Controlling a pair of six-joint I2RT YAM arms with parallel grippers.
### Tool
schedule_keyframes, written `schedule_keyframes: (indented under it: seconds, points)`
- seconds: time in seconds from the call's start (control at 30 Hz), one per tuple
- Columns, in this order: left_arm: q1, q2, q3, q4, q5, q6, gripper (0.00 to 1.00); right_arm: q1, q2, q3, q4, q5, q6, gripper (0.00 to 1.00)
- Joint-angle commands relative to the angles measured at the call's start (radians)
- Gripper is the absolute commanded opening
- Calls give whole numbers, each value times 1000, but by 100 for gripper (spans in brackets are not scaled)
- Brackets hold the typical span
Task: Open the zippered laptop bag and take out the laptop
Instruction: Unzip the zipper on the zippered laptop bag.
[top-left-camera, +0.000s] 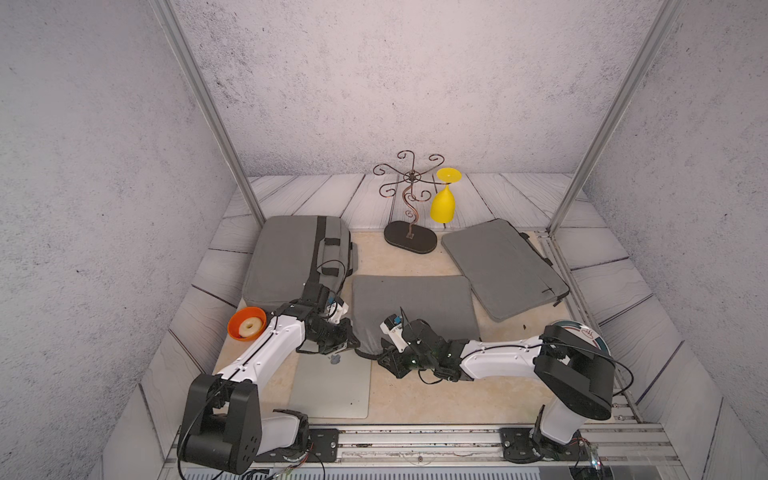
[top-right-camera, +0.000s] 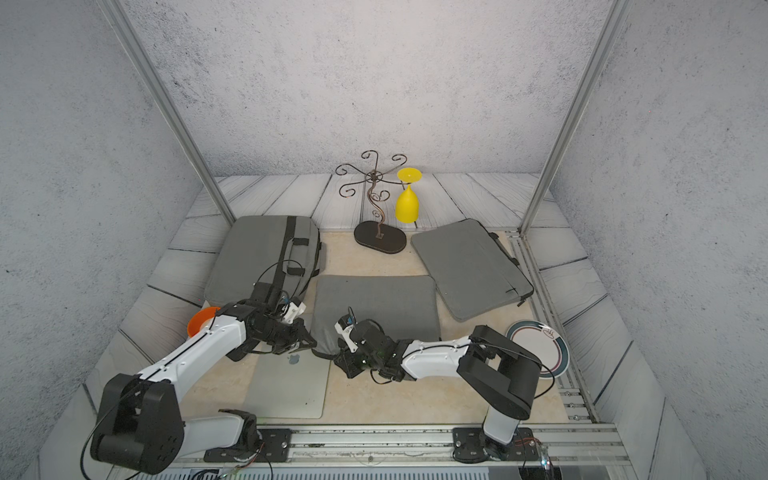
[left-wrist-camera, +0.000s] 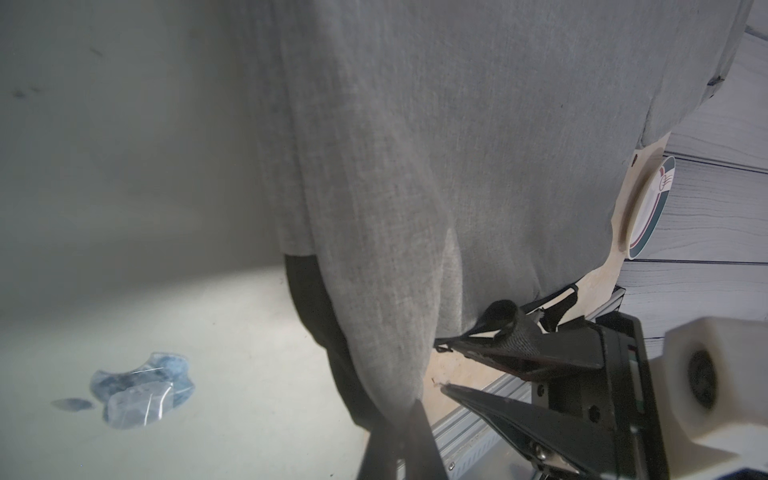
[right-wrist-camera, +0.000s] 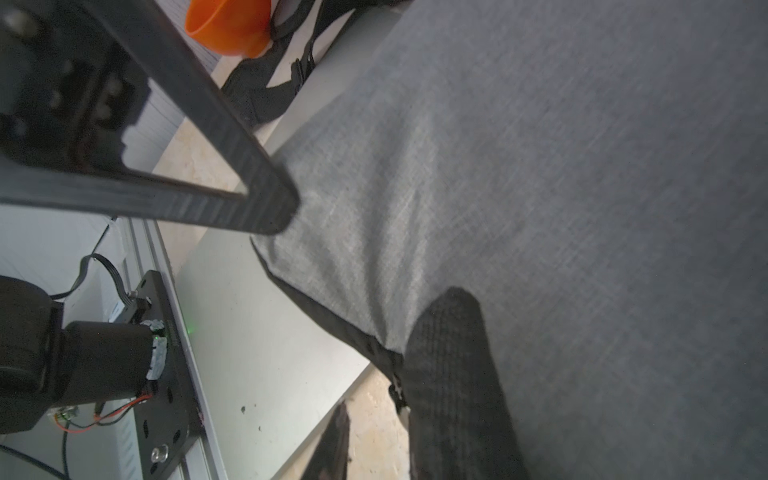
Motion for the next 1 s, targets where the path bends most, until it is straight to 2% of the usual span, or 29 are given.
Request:
schedule_keyframes:
  seconds: [0.0,0.1,0.23,0.57,0.97]
  points:
    - [4,-3,-16,7,49,-5,0,-4,43,13,79,-1,18,23]
    - [5,-7,-17,4,49,-5,0,-3,48,24,47,-4,13,21]
    - [5,-9,-16,0,46,-1,0,-4,26,5,-30,15,4,23]
    - [5,-1,-19,9,50,-4,0,22,-108,-112,-23,38,12,28]
    - [4,-12,-34,13,61,-16,0,45,10,-95,98,73,29,29]
